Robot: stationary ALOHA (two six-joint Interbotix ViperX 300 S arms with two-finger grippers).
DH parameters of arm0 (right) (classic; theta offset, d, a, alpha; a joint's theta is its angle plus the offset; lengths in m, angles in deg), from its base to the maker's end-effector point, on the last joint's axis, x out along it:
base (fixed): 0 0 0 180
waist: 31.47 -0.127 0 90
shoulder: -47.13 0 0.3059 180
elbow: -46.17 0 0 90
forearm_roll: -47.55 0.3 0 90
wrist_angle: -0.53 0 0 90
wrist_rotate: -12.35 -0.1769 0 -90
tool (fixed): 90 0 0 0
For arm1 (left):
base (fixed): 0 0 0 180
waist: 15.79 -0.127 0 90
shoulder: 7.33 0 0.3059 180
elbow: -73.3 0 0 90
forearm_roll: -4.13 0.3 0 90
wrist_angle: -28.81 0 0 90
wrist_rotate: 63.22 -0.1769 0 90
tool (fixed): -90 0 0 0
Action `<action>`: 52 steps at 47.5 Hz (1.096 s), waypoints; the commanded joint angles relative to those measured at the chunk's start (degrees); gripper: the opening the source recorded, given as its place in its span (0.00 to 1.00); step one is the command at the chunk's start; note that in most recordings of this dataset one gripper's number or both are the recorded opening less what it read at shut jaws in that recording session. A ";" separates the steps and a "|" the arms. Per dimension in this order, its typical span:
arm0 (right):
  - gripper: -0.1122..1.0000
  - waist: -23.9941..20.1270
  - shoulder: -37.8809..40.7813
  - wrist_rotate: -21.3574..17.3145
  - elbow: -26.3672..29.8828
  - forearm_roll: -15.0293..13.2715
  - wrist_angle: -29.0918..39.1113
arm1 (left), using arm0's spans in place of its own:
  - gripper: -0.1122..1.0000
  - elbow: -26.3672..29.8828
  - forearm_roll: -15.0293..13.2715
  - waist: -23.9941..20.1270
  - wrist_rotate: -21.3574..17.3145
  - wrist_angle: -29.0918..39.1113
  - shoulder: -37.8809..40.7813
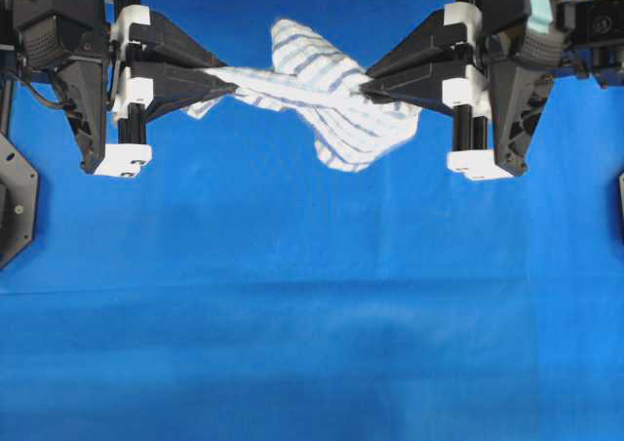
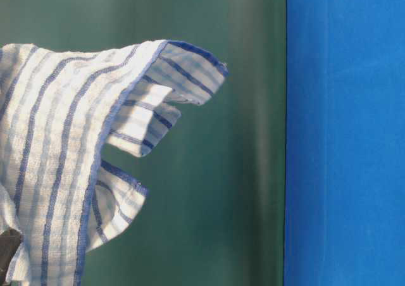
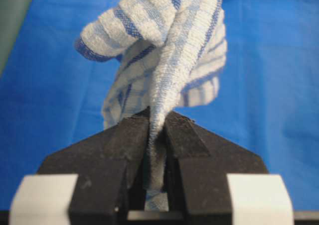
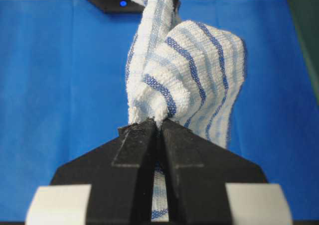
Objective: Lift the towel with both arms.
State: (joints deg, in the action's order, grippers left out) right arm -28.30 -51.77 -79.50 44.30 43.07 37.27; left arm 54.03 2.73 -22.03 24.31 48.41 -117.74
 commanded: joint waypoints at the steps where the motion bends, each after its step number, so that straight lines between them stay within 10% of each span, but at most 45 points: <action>1: 0.15 0.09 -0.70 -0.09 1.41 -0.09 -0.26 | 0.14 1.41 0.09 0.09 0.00 -0.35 -0.62; 7: 0.17 0.09 -0.62 -0.62 1.32 0.00 -0.26 | 0.37 1.14 0.09 0.18 0.18 -0.70 -0.88; 19: 0.72 0.18 -0.62 -0.70 0.97 -0.18 -0.35 | 0.93 0.09 0.09 0.88 0.18 -0.62 -2.55; 52: 0.70 -4.31 2.20 -4.04 -17.40 0.26 -9.05 | 0.93 -10.81 0.09 4.13 -0.53 -12.92 10.99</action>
State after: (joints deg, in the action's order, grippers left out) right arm -31.64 -49.66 -83.37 28.83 43.24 29.98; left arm 43.31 2.73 -18.08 23.96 37.51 -108.77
